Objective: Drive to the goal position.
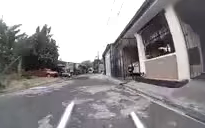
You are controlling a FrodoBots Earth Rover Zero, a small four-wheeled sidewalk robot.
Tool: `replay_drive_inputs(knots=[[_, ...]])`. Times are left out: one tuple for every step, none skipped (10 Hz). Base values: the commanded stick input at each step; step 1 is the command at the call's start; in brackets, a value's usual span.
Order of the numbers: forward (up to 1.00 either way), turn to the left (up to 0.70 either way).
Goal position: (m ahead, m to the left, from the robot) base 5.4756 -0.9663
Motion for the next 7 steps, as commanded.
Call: replay_drive_inputs(knots=[[0.85, 0.00], [0.85, 0.00], [0.85, 0.00], [0.85, 0.00], [0.85, 0.00], [0.85, 0.00], [0.85, 0.00]])
